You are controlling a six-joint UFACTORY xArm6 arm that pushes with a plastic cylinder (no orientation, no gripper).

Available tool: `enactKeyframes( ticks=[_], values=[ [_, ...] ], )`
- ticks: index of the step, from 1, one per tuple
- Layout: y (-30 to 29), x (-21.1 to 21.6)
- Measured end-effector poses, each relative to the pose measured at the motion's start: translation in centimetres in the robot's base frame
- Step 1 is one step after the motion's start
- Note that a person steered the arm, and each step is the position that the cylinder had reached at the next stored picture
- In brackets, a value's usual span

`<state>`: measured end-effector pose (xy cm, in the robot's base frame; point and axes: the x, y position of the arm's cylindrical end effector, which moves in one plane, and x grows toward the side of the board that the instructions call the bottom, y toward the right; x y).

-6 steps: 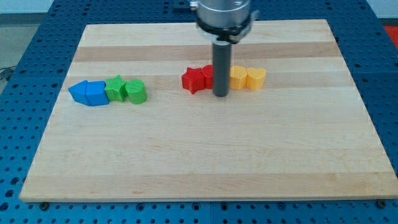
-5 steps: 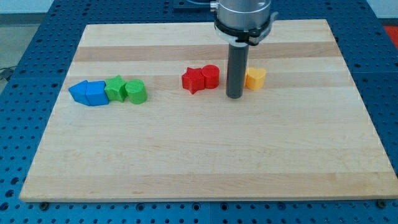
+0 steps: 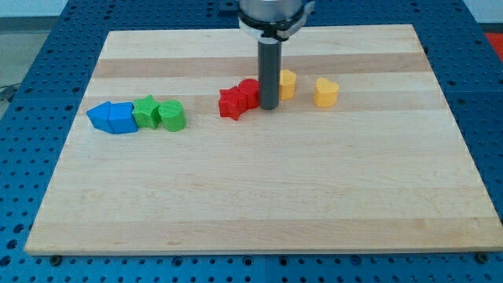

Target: Move the red star to left of the red circle

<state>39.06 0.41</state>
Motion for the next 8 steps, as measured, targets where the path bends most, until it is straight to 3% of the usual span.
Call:
enactKeyframes(
  ticks=[6,8],
  values=[
    [-2.6,-0.1],
    [-1.1,3.1]
  ],
)
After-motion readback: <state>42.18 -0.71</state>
